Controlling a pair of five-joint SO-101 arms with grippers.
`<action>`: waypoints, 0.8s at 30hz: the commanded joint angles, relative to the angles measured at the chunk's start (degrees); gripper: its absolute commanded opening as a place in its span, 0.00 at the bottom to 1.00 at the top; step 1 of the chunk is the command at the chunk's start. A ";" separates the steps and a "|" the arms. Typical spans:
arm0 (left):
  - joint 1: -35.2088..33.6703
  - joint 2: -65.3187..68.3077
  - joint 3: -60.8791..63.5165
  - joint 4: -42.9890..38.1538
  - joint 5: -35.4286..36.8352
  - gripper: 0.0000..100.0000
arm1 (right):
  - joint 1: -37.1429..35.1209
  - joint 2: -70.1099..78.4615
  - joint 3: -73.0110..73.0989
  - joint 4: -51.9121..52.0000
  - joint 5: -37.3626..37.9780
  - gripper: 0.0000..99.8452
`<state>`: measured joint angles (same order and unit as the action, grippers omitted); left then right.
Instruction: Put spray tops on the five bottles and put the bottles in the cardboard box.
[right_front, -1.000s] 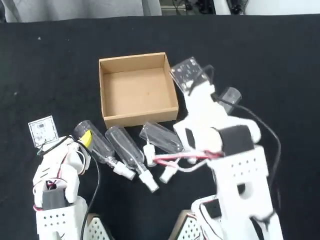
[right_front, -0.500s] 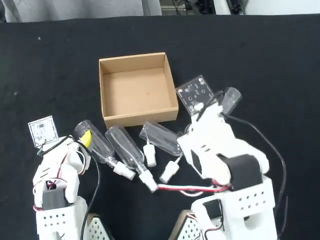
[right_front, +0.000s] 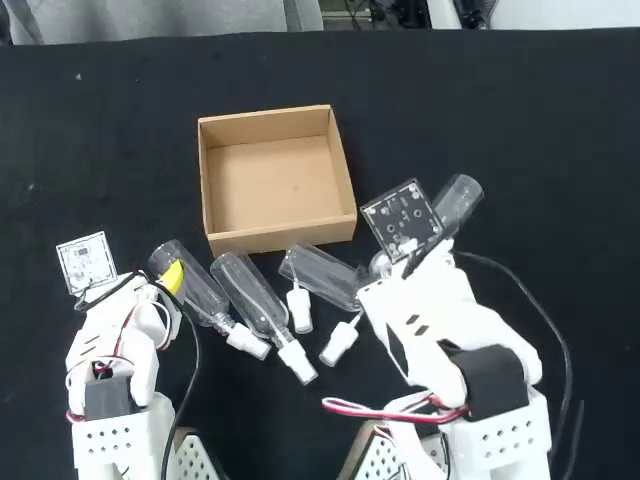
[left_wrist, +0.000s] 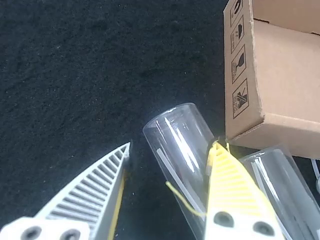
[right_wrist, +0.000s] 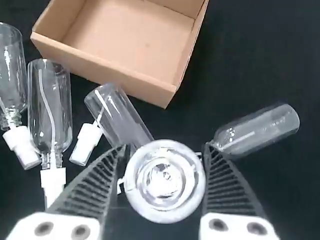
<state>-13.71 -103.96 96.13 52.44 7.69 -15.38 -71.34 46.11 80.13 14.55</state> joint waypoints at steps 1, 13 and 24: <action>0.40 -0.79 1.27 -0.09 -0.35 0.23 | -0.62 -1.98 -0.13 -1.67 -0.09 0.13; 0.31 -0.79 1.27 0.00 0.00 0.23 | -0.53 -10.59 6.90 -5.01 -0.09 0.13; -0.22 -0.79 1.27 5.27 -0.44 0.23 | -0.79 -12.18 8.31 -5.01 -0.09 0.13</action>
<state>-13.71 -104.75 96.13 57.01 7.78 -15.47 -82.77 53.93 76.79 14.55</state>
